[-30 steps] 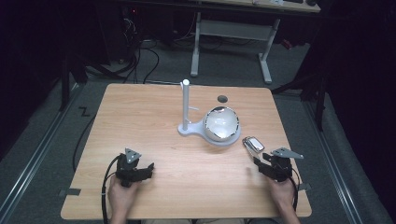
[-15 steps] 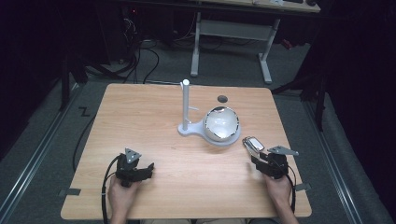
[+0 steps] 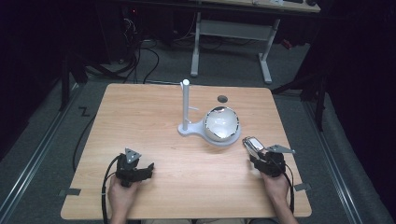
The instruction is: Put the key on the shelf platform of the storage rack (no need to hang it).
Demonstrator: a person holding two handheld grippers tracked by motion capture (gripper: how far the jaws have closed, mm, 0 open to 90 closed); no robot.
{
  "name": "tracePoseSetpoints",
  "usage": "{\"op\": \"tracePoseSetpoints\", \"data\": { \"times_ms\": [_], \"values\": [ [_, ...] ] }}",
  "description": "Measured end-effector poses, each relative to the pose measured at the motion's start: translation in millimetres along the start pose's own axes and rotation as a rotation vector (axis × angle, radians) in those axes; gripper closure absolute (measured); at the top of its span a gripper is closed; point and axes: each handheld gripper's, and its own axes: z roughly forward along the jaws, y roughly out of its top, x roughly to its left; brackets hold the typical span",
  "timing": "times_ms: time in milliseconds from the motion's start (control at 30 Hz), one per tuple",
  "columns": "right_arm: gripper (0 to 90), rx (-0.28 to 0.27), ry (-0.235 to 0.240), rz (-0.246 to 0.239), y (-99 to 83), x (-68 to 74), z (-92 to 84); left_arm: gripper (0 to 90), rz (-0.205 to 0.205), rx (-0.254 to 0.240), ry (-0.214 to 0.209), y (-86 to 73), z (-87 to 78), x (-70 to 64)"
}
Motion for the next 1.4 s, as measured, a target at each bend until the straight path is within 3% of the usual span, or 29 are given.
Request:
{"op": "tracePoseSetpoints", "data": {
  "times_ms": [200, 333, 433, 900, 1133, 1400],
  "values": [
    [59.2, 0.022, -0.014, -0.045, 8.9, 6.8, 7.8, 19.2, 0.000, 0.001, 0.000, 0.0, -0.1, 0.0],
    [61.7, 0.005, -0.019, -0.036, 9.7, 5.7, 11.1, 19.2, 0.001, 0.001, 0.000, 0.0, 0.0, 0.1],
    [66.1, 0.007, -0.029, -0.035, 10.0, 5.1, 11.0, 19.1, 0.000, 0.001, 0.000, 0.0, -0.1, 0.1],
    [83.2, 0.042, -0.066, -0.132, 15.0, 11.5, 11.9, 19.2, 0.001, 0.001, -0.001, 0.0, -0.1, 0.1],
    [85.9, -0.007, -0.055, -0.161, 18.1, 14.9, 0.7, 19.1, 0.001, 0.002, -0.001, 0.0, -0.1, 0.1],
    [86.8, -0.037, -0.027, -0.153, 21.5, 9.1, -17.4, 19.2, 0.000, 0.001, 0.000, 0.0, -0.1, 0.1]
  ]
}}
